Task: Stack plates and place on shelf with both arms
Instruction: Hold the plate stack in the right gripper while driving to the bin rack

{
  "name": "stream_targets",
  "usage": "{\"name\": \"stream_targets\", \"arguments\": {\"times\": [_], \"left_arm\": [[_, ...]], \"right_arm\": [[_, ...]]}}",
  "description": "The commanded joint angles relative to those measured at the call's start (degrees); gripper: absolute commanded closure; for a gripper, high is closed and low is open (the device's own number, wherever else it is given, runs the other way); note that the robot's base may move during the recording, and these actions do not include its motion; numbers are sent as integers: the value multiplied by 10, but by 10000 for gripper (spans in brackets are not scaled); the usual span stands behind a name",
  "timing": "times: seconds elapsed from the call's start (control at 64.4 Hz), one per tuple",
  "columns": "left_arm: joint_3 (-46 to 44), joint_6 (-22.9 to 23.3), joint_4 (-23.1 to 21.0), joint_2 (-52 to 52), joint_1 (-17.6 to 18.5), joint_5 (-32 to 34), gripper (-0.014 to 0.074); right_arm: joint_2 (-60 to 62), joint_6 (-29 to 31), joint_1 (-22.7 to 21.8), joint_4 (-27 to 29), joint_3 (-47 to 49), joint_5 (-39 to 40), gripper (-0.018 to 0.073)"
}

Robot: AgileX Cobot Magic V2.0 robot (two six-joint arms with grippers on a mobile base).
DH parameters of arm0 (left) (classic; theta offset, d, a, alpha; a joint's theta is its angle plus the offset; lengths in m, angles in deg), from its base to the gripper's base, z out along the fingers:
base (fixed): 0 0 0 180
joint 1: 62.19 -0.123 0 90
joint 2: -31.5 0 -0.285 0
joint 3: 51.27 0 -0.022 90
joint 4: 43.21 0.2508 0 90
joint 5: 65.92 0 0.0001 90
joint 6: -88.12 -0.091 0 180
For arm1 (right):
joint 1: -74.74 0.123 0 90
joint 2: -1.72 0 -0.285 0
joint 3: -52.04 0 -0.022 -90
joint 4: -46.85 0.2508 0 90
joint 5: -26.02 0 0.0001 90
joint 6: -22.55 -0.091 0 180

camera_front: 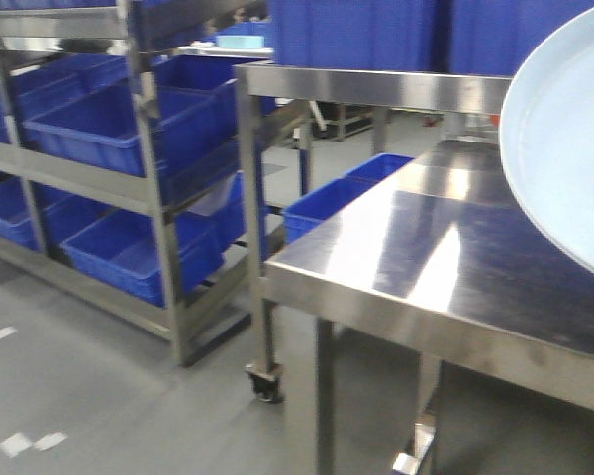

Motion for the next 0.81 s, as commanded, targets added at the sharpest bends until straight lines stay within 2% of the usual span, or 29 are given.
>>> {"name": "stream_targets", "arguments": {"times": [0.0, 0.792], "left_arm": [[-15, 3, -1, 0, 0, 38, 511], [-15, 3, -1, 0, 0, 38, 511]], "right_arm": [[0, 1, -2, 2, 17, 57, 531], [0, 1, -2, 2, 17, 57, 531]]}}
